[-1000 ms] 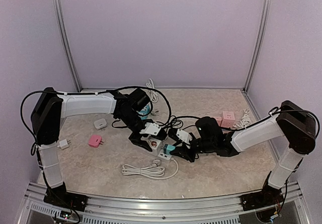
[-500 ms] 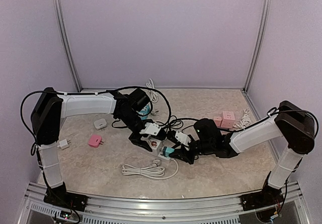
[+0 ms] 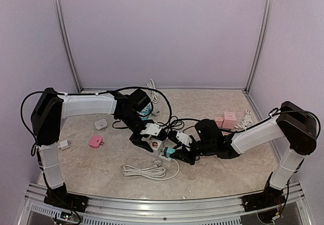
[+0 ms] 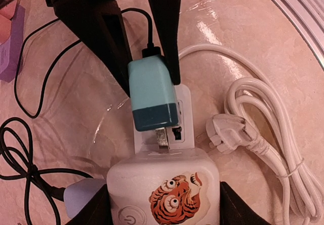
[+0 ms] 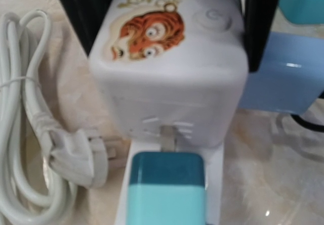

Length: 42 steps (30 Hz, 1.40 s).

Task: Insert the plug
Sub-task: Insert the plug into the socket.

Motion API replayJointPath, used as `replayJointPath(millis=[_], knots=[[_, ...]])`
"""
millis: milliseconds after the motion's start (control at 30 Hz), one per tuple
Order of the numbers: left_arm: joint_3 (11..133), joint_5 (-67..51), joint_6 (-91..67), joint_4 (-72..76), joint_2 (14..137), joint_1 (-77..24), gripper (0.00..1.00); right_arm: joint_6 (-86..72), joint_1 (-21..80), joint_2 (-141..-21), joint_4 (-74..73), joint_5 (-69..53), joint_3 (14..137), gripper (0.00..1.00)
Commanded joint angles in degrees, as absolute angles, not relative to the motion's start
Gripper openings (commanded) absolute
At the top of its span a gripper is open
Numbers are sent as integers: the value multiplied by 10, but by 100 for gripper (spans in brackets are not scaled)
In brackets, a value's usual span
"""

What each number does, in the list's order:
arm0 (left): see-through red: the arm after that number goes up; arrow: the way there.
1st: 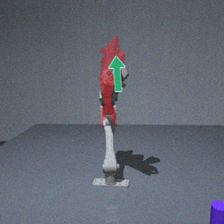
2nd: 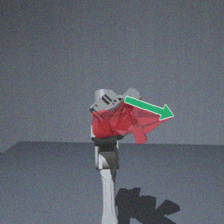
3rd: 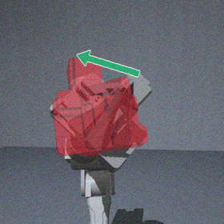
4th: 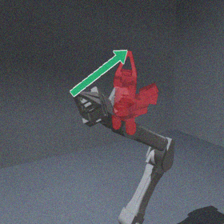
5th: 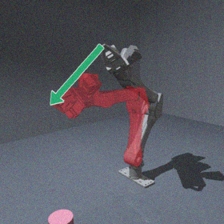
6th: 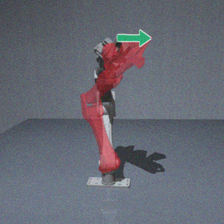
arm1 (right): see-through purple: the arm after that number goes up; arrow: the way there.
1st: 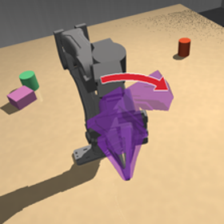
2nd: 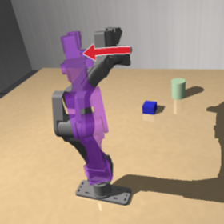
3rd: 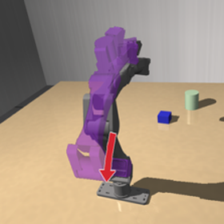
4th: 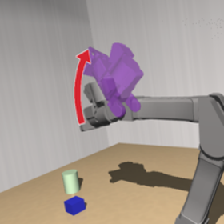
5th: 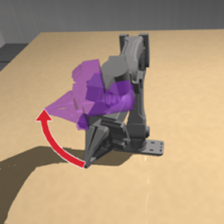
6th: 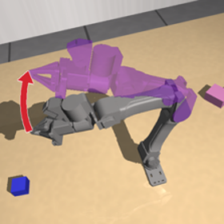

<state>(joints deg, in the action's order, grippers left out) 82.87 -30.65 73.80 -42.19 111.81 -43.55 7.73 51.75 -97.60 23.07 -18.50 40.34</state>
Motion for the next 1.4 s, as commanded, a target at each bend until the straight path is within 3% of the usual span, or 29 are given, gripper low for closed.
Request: replayJointPath(millis=[0, 600, 833, 1367], knots=[[788, -287, 751, -444, 1177, -450, 39, 64, 515, -964, 315, -163, 415, 0], [791, -290, 747, -441, 1181, -450, 40, 54, 515, -968, 323, -173, 418, 0], [803, -319, 745, -435, 1191, -457, 24, 45, 519, -1026, 361, -164, 460, 0], [772, -379, 739, -392, 1183, -466, 21, 46, 537, -1070, 381, -143, 526, 0]])
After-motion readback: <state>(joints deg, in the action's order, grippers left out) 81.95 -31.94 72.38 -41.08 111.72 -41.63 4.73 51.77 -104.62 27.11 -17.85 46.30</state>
